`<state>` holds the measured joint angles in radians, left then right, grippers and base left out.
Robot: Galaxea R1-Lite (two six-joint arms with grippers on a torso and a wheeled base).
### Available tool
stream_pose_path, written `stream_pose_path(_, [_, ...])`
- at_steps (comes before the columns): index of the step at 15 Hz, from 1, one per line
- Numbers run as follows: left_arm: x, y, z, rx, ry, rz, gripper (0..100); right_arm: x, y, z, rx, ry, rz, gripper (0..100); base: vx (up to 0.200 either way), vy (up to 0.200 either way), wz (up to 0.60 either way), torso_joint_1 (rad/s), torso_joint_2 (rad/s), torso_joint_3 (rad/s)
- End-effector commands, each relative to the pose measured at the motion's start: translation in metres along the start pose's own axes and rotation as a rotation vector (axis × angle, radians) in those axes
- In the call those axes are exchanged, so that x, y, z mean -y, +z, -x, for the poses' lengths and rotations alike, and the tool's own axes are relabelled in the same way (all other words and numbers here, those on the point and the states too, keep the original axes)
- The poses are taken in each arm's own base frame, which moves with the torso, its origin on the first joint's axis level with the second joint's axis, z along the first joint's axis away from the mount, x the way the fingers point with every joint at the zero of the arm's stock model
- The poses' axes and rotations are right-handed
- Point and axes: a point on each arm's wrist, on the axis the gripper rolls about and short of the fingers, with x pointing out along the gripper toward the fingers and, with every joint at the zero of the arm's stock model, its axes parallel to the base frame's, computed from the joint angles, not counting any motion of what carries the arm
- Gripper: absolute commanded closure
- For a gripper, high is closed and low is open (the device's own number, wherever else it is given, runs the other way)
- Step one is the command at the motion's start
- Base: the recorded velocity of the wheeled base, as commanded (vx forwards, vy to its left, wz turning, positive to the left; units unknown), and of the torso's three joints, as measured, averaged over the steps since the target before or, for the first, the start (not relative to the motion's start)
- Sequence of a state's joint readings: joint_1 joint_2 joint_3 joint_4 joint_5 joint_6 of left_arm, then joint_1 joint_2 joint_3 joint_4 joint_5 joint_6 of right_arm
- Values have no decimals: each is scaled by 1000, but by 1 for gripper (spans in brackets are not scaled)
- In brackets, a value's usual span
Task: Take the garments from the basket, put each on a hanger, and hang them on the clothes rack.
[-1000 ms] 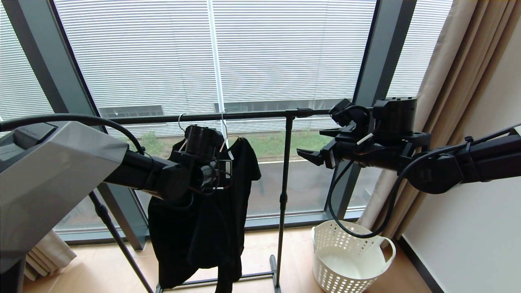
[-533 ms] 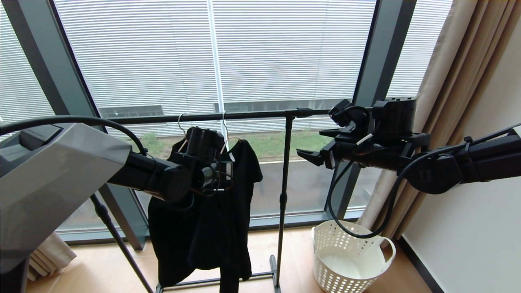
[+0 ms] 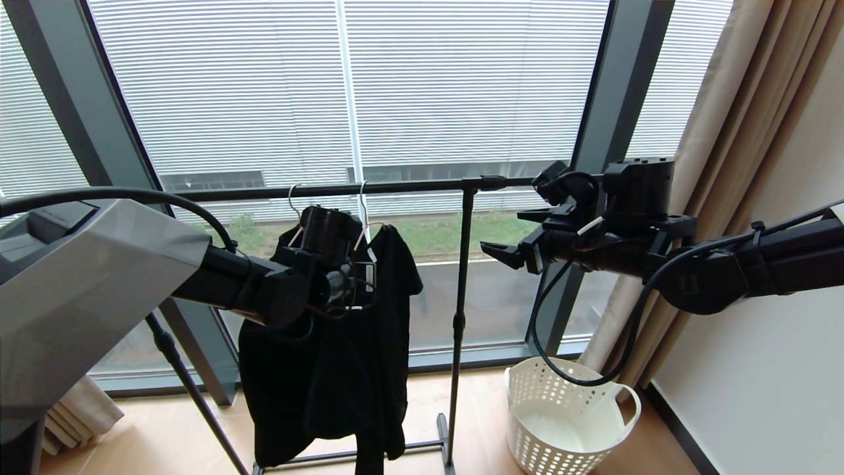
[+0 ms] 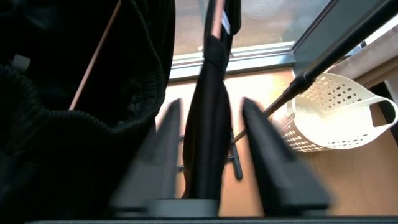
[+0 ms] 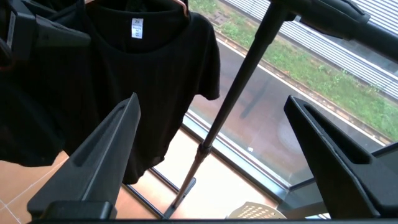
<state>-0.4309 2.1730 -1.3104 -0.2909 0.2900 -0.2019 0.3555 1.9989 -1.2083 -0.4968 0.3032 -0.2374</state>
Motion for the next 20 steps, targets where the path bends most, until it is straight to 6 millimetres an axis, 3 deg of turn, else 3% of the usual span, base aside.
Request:
stream_pose_path(1, [-2, 7, 11, 18, -7, 6, 0, 0, 0, 0, 0, 1, 0, 0, 0, 0, 0, 0, 0, 0])
stream_pose_path(6, [-9, 18, 43, 50, -24, 10, 0, -1, 0, 1, -2, 1, 0, 0, 0, 0, 0, 0, 0, 0])
stream_pose_path(8, [-13, 22, 60, 59, -28, 12, 0, -3, -1, 14, -9, -19, -4, 0, 0, 0, 0, 0, 0, 0])
stream_pose_path(10, [-30, 9, 94, 30, -14, 9, 0, -12, 14, 62, 23, -56, 5, 0, 0, 0, 0, 0, 0, 0])
stream_pose_path(14, [-56, -23, 146, -8, 5, 9, 0, -39, -1, 130, -32, -175, 2, 0, 0, 0, 0, 0, 0, 0])
stream_pose_path(17, [-66, -46, 171, -9, 3, 16, 0, -57, -27, 164, -87, -193, -6, 0, 0, 0, 0, 0, 0, 0])
stream_pose_path(20, [-77, -85, 185, -50, 7, 11, 0, -90, -73, 212, -165, -206, -22, 0, 0, 0, 0, 0, 0, 0])
